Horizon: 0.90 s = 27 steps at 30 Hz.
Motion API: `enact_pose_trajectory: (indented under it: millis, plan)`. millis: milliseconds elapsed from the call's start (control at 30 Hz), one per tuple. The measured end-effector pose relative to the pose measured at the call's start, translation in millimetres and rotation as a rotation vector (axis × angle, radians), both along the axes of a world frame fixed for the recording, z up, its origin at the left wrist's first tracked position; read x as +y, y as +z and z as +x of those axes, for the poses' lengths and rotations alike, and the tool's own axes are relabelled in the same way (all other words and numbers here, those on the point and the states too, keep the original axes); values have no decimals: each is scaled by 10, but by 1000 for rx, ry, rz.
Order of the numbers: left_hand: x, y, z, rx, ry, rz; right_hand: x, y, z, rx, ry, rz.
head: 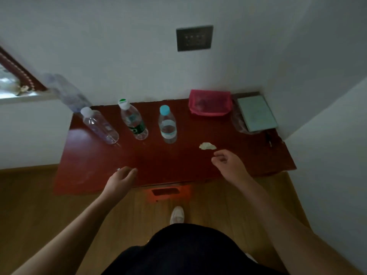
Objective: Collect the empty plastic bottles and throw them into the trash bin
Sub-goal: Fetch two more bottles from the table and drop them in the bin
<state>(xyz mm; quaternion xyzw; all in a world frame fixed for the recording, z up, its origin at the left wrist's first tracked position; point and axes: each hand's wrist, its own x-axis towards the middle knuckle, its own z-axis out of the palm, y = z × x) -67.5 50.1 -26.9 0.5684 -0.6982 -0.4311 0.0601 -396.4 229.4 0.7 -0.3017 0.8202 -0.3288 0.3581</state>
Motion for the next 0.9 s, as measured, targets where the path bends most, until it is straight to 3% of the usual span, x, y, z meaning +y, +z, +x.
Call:
enact_pose_trajectory:
  millis: [167,433,667,900]
  plan:
    - [-508,160,-38,-18,64,-140,-710,146,170,45,2,-146]
    - [-1076,151,-476,153,202,-131,-1651,111,395,141,68,-187]
    - [-1399,115,-722,304,196,-109,-1990,42,471,135,98,-200]
    - [-1450,190,-753,328,195,-151,-2120,122,478,97,195,-239]
